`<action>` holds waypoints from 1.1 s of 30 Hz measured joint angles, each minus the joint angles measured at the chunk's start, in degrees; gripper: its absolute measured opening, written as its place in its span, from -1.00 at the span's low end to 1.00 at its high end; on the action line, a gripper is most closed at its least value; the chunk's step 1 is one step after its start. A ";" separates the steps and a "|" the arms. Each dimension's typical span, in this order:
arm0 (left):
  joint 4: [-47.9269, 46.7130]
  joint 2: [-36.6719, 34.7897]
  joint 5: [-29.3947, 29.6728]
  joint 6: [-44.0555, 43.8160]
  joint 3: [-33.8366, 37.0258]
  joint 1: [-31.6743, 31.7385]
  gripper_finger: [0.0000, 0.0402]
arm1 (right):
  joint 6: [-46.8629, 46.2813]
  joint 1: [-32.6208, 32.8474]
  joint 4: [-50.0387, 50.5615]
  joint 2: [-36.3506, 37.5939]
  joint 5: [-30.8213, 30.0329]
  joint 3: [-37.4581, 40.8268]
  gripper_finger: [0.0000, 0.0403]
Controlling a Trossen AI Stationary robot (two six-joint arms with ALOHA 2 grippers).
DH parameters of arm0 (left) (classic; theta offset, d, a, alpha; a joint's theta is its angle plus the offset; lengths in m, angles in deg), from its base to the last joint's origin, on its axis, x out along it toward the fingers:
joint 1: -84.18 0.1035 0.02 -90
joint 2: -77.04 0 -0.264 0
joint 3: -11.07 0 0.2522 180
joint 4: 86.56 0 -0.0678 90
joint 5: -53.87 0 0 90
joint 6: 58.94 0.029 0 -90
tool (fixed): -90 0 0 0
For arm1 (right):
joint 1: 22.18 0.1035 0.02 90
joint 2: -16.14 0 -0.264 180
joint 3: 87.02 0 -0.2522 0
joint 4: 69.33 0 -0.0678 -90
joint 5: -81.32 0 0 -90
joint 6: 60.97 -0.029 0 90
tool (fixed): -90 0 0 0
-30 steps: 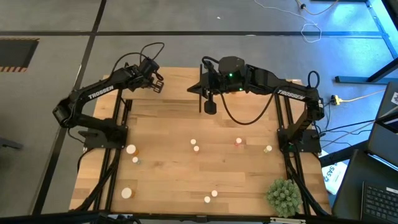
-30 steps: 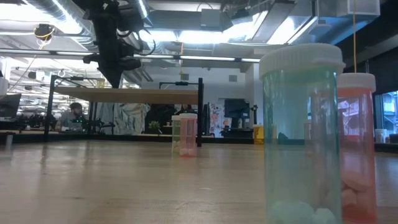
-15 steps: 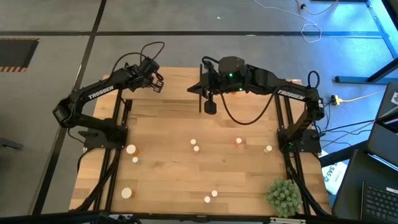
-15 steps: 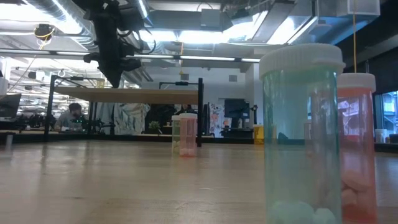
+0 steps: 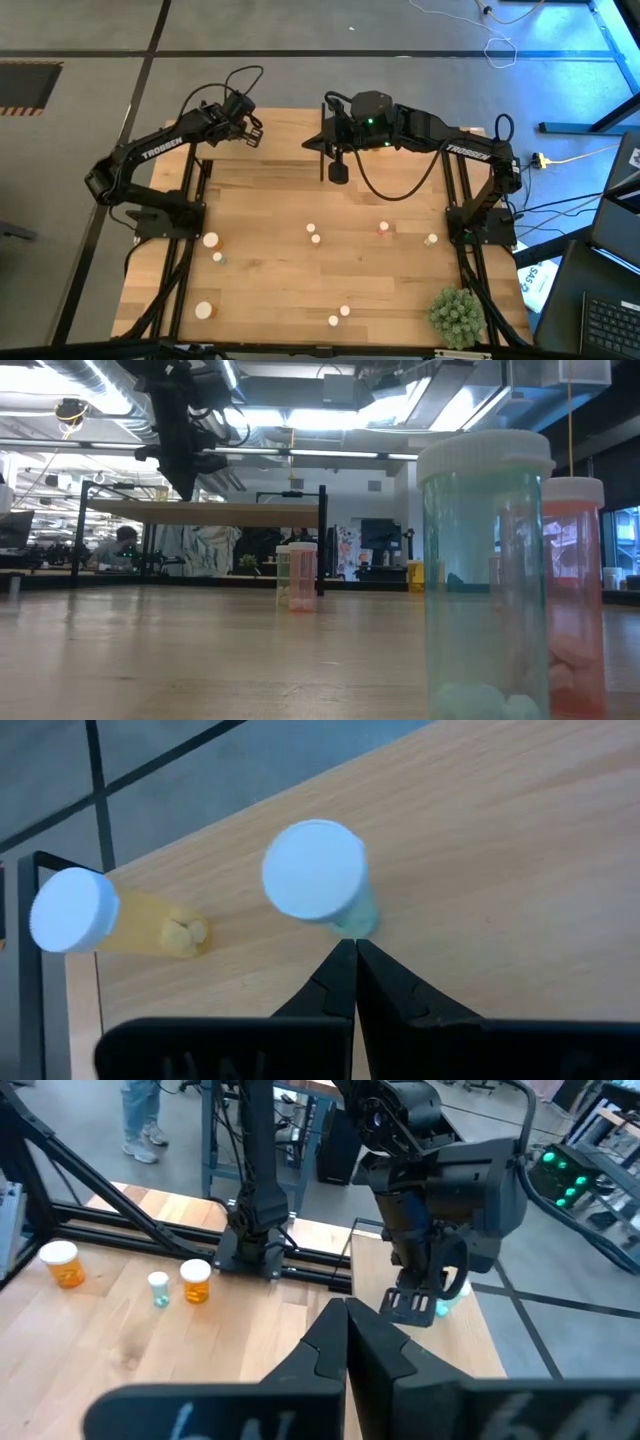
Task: Pick and place medicine bottles onto shelf by color
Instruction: Put the top right small blue pill on the shelf, then put the top right small red pill bottle on the shelf
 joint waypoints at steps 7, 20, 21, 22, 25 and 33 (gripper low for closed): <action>0.31 0.00 0.00 0.02 0.00 0.42 -1.00 | 0.07 0.00 0.00 0.00 -1.25 0.00 -0.98; 1.97 0.00 1.14 0.15 0.00 0.82 -1.00 | 0.07 0.00 0.00 0.00 -1.24 0.00 -0.98; 2.01 0.00 1.50 0.15 0.00 1.01 -1.00 | 0.09 0.00 0.02 0.00 -1.24 0.00 -0.98; 2.07 0.06 1.85 0.15 0.00 1.11 -1.00 | 0.07 0.00 0.00 0.00 -1.24 0.00 -0.98; 2.32 0.53 2.01 0.91 -0.02 1.32 -1.00 | 0.07 0.00 0.02 0.00 -1.24 0.00 -0.98; 2.40 0.50 4.41 1.57 -0.02 0.47 -1.00 | 0.07 0.00 1.03 0.00 -1.23 0.00 -0.98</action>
